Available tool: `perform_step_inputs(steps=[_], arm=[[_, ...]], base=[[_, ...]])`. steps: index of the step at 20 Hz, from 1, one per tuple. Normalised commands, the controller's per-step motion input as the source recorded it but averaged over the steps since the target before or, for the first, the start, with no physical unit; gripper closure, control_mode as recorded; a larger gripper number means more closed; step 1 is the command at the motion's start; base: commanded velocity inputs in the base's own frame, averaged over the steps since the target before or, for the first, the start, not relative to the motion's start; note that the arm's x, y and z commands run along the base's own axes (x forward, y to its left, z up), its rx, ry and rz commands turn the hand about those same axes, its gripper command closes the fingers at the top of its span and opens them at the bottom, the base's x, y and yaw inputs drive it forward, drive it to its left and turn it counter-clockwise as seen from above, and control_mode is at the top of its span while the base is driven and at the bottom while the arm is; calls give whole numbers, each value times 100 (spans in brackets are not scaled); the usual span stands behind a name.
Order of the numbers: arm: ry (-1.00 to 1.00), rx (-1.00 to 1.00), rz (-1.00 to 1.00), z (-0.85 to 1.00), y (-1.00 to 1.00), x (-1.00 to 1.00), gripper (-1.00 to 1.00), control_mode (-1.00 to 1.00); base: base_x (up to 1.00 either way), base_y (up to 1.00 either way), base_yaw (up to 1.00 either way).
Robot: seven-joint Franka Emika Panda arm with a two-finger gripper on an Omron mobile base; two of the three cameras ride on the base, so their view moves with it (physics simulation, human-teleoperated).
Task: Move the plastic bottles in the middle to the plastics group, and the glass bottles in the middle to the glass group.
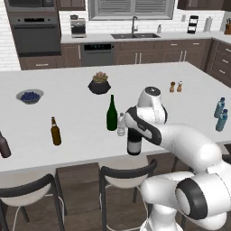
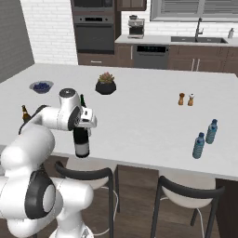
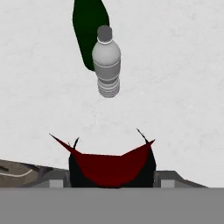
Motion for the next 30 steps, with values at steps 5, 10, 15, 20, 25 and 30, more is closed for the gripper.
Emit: perform_step_inputs(steps=[5, 10, 15, 20, 25, 30], arm=[[0, 0, 8, 30, 76, 0, 100, -100], [0, 0, 12, 32, 90, 6, 100, -100], [0, 3, 17, 23, 88, 15, 100, -100], [0, 1, 22, 5, 86, 4, 100, -100], [0, 0, 18, 0, 82, 0, 100, -100], [0, 0, 11, 0, 68, 0, 100, -100]], base=[[0, 0, 0], [0, 0, 0], [0, 0, 0], [0, 0, 0], [0, 0, 0], [0, 0, 0]])
